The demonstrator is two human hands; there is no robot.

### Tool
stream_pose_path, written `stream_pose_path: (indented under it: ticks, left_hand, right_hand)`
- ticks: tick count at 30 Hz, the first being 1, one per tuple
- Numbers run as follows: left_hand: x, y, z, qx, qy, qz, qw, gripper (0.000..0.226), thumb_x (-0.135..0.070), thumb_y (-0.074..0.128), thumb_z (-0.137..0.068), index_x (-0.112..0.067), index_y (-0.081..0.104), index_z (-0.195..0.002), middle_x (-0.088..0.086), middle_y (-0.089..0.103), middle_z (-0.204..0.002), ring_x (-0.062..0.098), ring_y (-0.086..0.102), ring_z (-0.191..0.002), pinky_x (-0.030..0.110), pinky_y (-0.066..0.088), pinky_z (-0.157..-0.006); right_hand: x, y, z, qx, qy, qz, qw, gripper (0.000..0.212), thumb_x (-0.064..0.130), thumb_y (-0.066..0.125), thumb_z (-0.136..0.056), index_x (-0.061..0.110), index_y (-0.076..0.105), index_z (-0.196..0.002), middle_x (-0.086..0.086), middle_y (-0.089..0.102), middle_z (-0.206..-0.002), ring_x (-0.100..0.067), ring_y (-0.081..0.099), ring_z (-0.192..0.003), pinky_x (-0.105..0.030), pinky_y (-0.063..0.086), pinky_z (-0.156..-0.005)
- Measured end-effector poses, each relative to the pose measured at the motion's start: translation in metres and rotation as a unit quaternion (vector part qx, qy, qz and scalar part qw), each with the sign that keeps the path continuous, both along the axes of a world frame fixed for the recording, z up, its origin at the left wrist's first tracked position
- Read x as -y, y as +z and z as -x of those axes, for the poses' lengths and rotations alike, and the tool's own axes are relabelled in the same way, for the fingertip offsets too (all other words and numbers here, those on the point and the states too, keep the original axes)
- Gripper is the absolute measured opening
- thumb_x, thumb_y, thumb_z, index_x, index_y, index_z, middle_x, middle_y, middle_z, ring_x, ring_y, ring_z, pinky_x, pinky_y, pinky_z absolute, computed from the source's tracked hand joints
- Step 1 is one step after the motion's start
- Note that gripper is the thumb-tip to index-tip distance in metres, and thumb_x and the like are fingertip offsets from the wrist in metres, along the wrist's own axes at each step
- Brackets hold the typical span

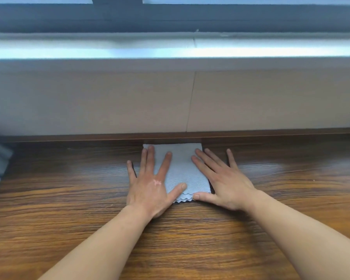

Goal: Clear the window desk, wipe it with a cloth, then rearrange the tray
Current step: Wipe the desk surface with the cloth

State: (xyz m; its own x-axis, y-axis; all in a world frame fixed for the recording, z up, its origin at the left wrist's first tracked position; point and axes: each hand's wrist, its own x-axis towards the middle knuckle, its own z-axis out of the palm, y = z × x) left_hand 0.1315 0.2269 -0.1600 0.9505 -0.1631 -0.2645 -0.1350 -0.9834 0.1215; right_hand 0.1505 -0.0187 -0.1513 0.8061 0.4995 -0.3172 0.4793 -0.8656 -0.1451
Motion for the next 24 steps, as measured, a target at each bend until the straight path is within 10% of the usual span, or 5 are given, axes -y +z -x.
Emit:
stream_pose_path:
  ticks: [13,24]
  left_hand:
    - [-0.015,0.076,0.032,0.003,-0.055,0.037,0.998,0.112,-0.099,0.013,-0.069,-0.039,-0.001,-0.163,0.007,-0.010,-0.172,0.031,-0.010,-0.158,0.059,0.008,-0.125]
    - [0.090,0.169,0.150,0.000,-0.248,0.145,0.958,0.107,-0.095,0.024,-0.079,-0.027,0.020,-0.162,0.007,0.018,-0.170,0.028,0.016,-0.157,0.048,0.021,-0.126]
  right_hand:
    - [0.010,0.072,0.092,0.033,-0.146,-0.186,0.971,0.102,0.083,0.048,-0.080,0.031,0.016,-0.161,0.005,0.010,-0.170,-0.016,0.011,-0.156,-0.046,0.021,-0.125]
    - [0.095,0.166,0.323,0.127,-0.462,-0.356,0.802,0.092,0.075,0.055,-0.085,0.024,0.029,-0.158,0.009,0.031,-0.162,-0.003,0.025,-0.150,-0.031,0.026,-0.122]
